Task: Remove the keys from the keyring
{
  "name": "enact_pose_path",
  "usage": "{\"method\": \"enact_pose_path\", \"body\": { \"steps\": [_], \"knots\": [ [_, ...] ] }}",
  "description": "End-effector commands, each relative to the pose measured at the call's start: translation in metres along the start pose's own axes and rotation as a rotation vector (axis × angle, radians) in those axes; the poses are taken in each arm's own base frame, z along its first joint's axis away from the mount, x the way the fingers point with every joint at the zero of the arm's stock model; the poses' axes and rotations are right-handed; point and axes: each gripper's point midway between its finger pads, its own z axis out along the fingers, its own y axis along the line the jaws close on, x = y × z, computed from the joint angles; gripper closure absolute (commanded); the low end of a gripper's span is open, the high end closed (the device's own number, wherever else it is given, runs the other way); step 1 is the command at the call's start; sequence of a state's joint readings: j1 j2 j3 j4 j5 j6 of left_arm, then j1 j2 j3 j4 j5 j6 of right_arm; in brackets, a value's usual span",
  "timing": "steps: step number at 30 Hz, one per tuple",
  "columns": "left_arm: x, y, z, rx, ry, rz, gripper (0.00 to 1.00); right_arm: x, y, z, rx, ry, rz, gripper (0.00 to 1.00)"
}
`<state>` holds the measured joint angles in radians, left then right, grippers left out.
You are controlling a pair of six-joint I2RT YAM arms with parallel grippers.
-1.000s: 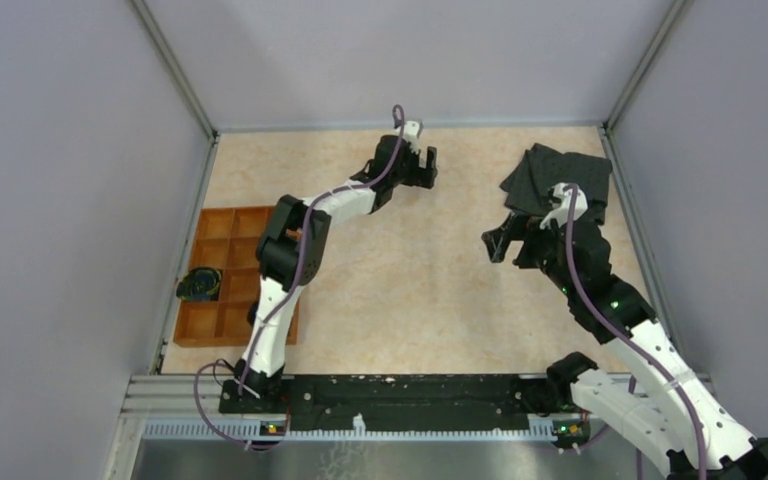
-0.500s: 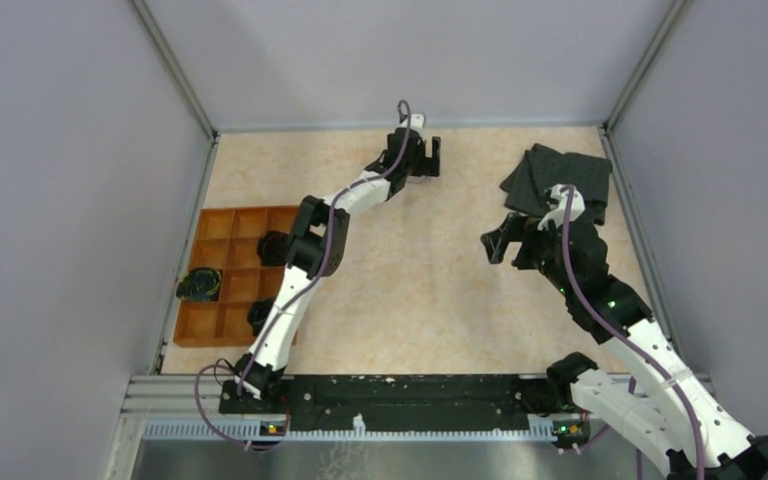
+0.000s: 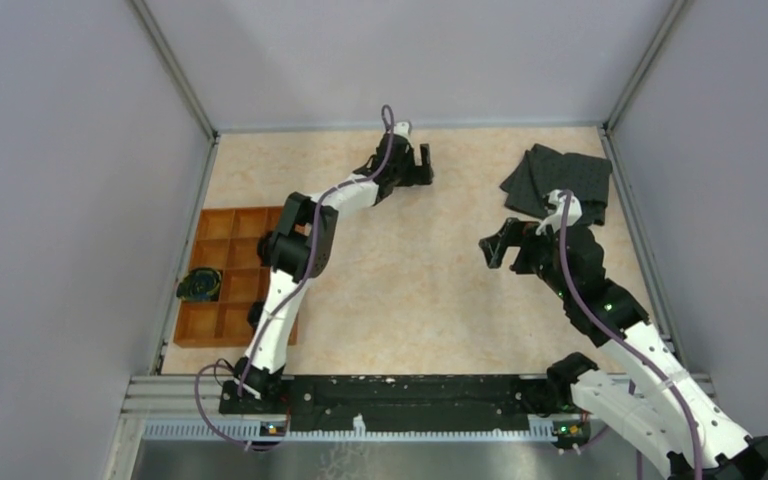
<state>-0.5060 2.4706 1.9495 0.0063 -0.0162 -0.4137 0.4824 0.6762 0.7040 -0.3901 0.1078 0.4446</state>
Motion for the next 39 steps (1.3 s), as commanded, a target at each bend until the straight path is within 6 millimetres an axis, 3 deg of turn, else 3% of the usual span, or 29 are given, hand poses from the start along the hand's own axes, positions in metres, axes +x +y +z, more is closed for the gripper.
{"method": "enact_pose_path", "body": {
  "steps": [1, 5, 9, 13, 15, 19, 21, 25, 29, 33, 36, 39],
  "knots": [
    [0.068, -0.018, -0.047, 0.043, 0.234, -0.059, 0.01, -0.006, 0.004, -0.001, -0.021, -0.041, 0.028, 0.01],
    [0.116, -0.042, -0.101, 0.088, 0.329, -0.052, 0.02, -0.003, 0.0, 0.002, -0.002, -0.039, 0.034, 0.01],
    [0.182, -0.049, -0.169, 0.116, 0.417, -0.054, 0.02, 0.005, -0.002, 0.007, 0.006, -0.02, 0.044, 0.01],
    [0.215, -0.056, -0.235, 0.158, 0.447, -0.062, 0.02, 0.017, -0.004, 0.016, 0.01, 0.011, 0.055, 0.01],
    [0.217, -0.056, -0.259, 0.18, 0.435, -0.074, 0.02, 0.023, -0.005, 0.022, 0.012, 0.028, 0.059, 0.01],
    [0.185, -0.061, -0.289, 0.213, 0.345, -0.056, 0.02, 0.036, -0.005, 0.038, 0.014, 0.074, 0.055, 0.01],
    [0.164, -0.057, -0.299, 0.182, 0.275, -0.048, 0.02, 0.044, -0.002, 0.046, -0.001, 0.113, 0.048, 0.01],
    [0.141, -0.032, -0.307, 0.066, 0.178, -0.046, 0.02, 0.067, 0.015, 0.063, -0.082, 0.201, 0.085, 0.04],
    [0.145, -0.006, -0.3, 0.058, 0.199, -0.092, 0.02, 0.096, 0.042, 0.073, -0.167, 0.276, 0.154, 0.08],
    [0.153, -0.002, -0.298, 0.14, 0.218, -0.123, 0.02, 0.111, 0.068, 0.085, -0.197, 0.286, 0.201, 0.13],
    [0.159, 0.006, -0.297, 0.145, 0.219, -0.141, 0.02, 0.132, 0.074, 0.093, -0.189, 0.326, 0.236, 0.19],
    [0.164, -0.001, -0.297, 0.21, 0.226, -0.155, 0.11, 0.146, 0.072, 0.1, -0.166, 0.341, 0.273, 0.24]
  ]
}}
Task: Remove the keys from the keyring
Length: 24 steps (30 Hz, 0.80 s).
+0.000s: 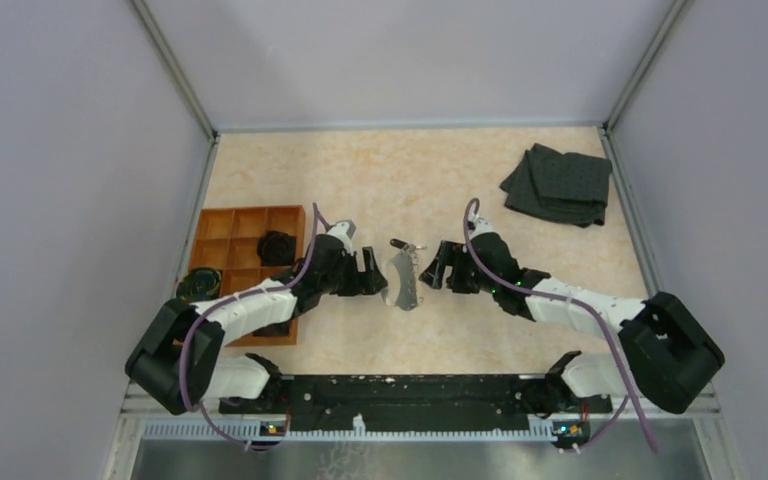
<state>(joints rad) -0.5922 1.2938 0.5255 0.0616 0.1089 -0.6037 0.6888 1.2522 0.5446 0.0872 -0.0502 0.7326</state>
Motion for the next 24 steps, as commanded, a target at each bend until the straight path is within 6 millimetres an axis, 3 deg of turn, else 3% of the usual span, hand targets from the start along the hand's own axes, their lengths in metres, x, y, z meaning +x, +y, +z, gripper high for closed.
{"method": "enact_pose_path", "body": {
  "steps": [1, 5, 13, 19, 24],
  "knots": [
    [-0.004, -0.023, 0.005, 0.154, -0.019, 0.008, 0.15, -0.006, 0.012, 0.015, -0.045, -0.055, 0.091, 0.25],
    [0.004, -0.025, 0.015, 0.176, 0.017, -0.008, 0.33, -0.002, 0.011, 0.028, -0.032, -0.041, 0.098, 0.29],
    [0.018, -0.008, 0.035, 0.125, 0.049, -0.032, 0.59, 0.016, 0.011, 0.054, -0.036, 0.026, 0.126, 0.36],
    [0.031, -0.009, 0.044, 0.148, 0.084, -0.056, 0.75, 0.026, 0.024, 0.07, -0.091, 0.089, 0.178, 0.43],
    [0.04, -0.011, 0.048, 0.157, 0.105, -0.07, 0.79, 0.021, 0.036, 0.071, -0.133, 0.089, 0.195, 0.44]
  ]
}}
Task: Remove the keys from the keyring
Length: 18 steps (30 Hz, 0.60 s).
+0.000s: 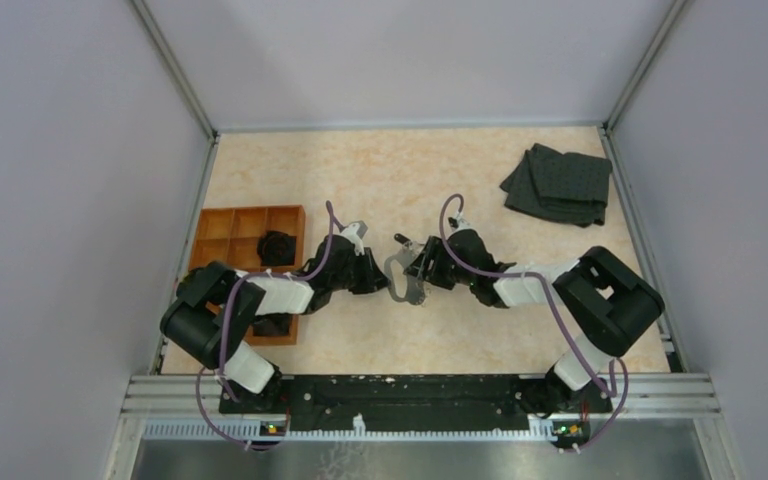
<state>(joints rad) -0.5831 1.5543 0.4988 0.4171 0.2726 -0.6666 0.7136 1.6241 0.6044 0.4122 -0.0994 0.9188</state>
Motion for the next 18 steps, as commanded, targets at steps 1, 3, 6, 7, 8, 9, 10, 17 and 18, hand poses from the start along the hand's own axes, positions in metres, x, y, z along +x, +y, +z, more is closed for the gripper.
{"method": "enact_pose_path", "body": {
  "steps": [1, 3, 6, 7, 8, 9, 10, 17, 18],
  "knots": [
    [0.026, 0.007, 0.006, -0.007, 0.067, -0.024, 0.8, 0.007, 0.026, 0.002, -0.088, 0.052, 0.025, 0.45],
    [0.027, 0.006, 0.006, 0.002, 0.068, -0.03, 0.81, 0.006, 0.037, -0.001, -0.133, 0.057, 0.033, 0.48],
    [0.026, 0.004, 0.005, 0.007, 0.066, -0.039, 0.81, 0.001, 0.06, -0.012, -0.232, 0.049, 0.048, 0.49],
    [0.026, 0.004, 0.004, 0.006, 0.064, -0.042, 0.82, -0.001, 0.066, -0.017, -0.256, 0.044, 0.051, 0.49],
    [0.026, 0.004, 0.003, 0.005, 0.06, -0.041, 0.82, -0.004, 0.072, -0.021, -0.278, 0.039, 0.05, 0.49],
    [0.025, 0.005, 0.002, -0.002, 0.056, -0.043, 0.82, -0.006, 0.077, -0.025, -0.294, 0.035, 0.046, 0.49],
    [0.024, 0.005, 0.0, -0.005, 0.052, -0.041, 0.82, -0.009, 0.084, -0.031, -0.319, 0.028, 0.042, 0.48],
    [0.019, -0.002, -0.009, 0.008, 0.029, -0.034, 0.83, -0.015, 0.11, -0.054, -0.428, 0.02, 0.035, 0.48],
    [0.017, -0.004, -0.01, 0.014, 0.025, -0.033, 0.83, -0.015, 0.109, -0.054, -0.425, 0.02, 0.035, 0.48]
  ]
}}
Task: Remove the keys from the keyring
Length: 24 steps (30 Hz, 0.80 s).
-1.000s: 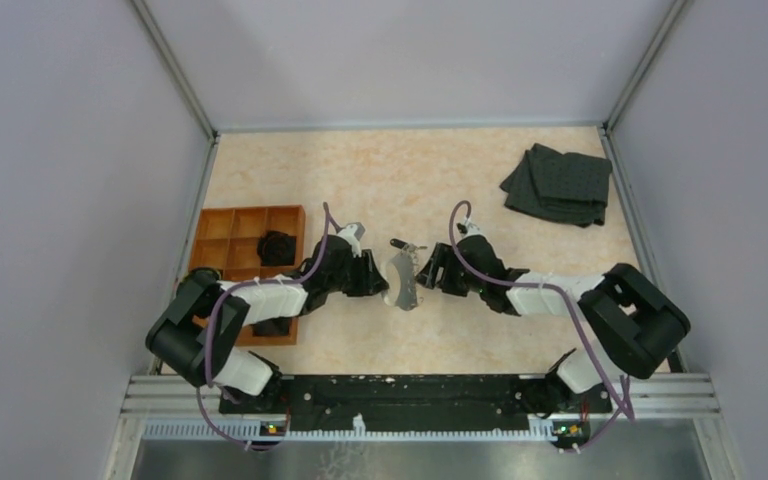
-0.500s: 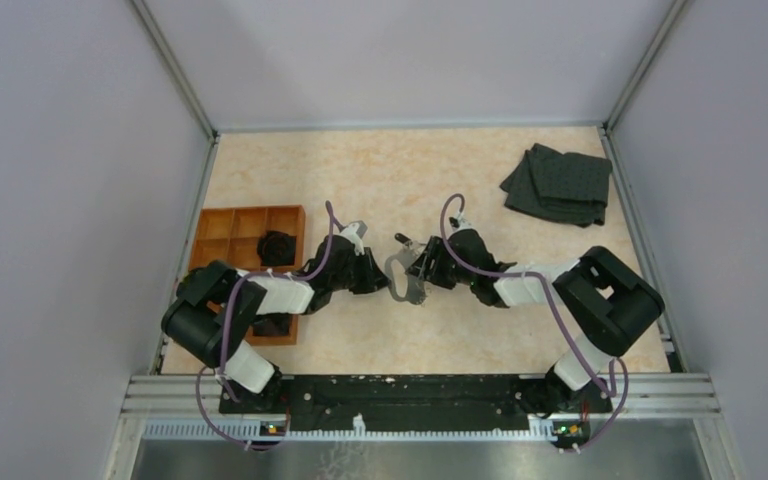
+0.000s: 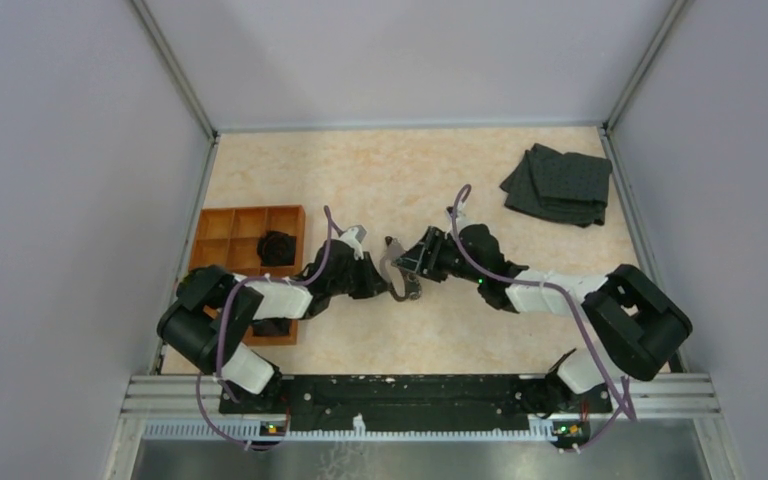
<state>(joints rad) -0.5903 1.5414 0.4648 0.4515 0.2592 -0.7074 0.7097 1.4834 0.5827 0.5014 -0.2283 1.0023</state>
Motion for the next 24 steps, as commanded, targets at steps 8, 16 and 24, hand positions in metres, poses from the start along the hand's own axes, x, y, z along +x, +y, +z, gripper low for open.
{"method": "enact_pose_path", "body": {
  "steps": [8, 16, 24],
  "knots": [
    [0.008, -0.01, -0.014, 0.032, 0.018, 0.006, 0.82, 0.007, 0.025, 0.002, -0.065, 0.064, -0.075, 0.47],
    [-0.008, -0.006, -0.025, -0.007, -0.044, 0.0, 0.65, -0.029, -0.034, -0.006, 0.257, 0.017, -0.333, 0.31],
    [-0.014, -0.007, -0.029, -0.014, -0.059, 0.01, 0.63, -0.041, -0.048, 0.026, 0.231, 0.093, -0.597, 0.4]
  ]
}}
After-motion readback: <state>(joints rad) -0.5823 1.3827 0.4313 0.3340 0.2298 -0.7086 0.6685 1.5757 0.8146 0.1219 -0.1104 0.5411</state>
